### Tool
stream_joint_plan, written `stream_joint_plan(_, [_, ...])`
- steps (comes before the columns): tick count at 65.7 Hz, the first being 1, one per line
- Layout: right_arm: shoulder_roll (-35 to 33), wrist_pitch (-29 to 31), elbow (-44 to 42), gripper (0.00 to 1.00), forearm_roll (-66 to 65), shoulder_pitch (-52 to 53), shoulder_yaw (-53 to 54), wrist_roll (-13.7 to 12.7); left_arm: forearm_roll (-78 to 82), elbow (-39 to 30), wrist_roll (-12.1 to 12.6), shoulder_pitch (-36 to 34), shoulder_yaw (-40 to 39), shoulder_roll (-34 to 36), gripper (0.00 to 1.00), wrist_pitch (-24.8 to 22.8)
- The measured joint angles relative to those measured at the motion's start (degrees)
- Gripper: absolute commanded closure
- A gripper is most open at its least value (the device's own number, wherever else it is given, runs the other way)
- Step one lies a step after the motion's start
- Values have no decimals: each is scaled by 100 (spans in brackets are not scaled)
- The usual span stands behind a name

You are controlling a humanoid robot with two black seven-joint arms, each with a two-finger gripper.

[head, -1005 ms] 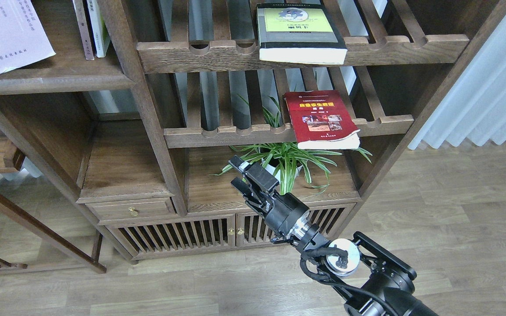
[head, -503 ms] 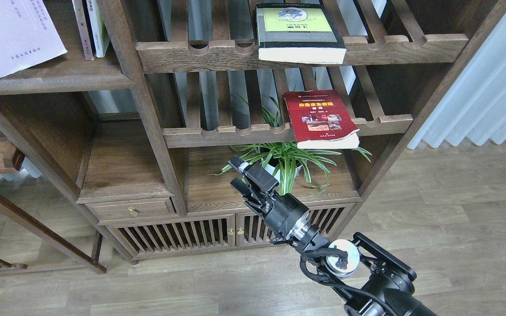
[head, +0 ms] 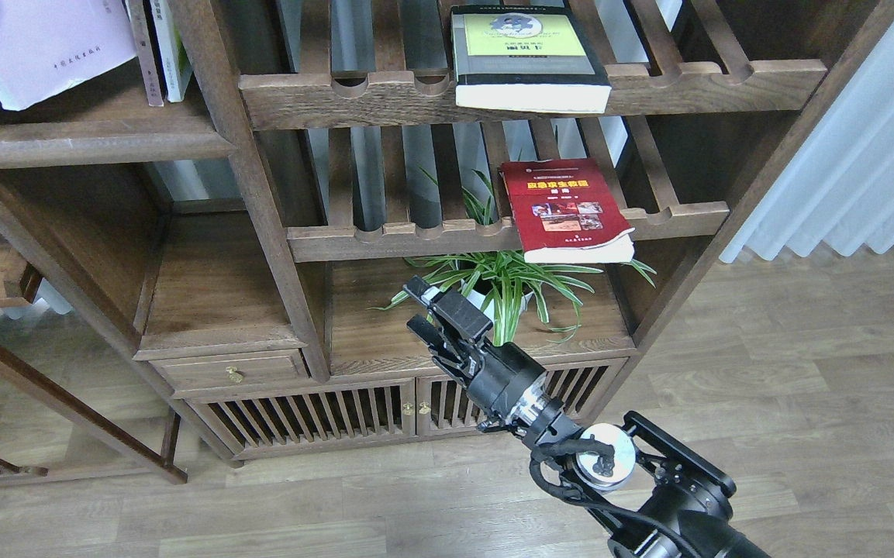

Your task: Organize books on shelf

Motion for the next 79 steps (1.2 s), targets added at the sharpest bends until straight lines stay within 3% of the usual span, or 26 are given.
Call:
stream_joint_plan(6, [0, 5, 6, 6, 0, -4, -1, 0, 351, 46, -354, 0, -56, -133, 100, 0])
stream_joint_plan(17, [0, 6, 9, 6, 0, -5, -1, 0, 922, 59, -1303, 1, -108, -309, 100, 0])
stream_joint_plan(23, [0, 6, 10, 6, 0, -20, -1, 0, 1202, 55, -1669, 6, -107, -520, 100, 0])
stream_joint_plan(35, [0, 13, 10, 5, 0, -39, 1, 0, 1327, 58, -1821, 16, -108, -568, 100, 0])
stream_joint_plan(47, [0, 37, 10, 5, 0, -72, 3, 2, 1469, 278, -2221, 47, -108, -655, 100, 14])
stream_joint_plan(55, [0, 37, 10, 5, 0, -115, 4, 5, 1479, 301, -2378, 51, -108, -834, 100, 407])
stream_joint_plan(72, [0, 40, 19, 5, 0, -119, 20, 7, 1478, 322, -2416, 40, -181, -1471, 100, 1449])
stream_joint_plan(79, [0, 43, 19, 5, 0, -124, 53, 7, 1478, 322, -2417, 40, -181, -1653, 100, 1664])
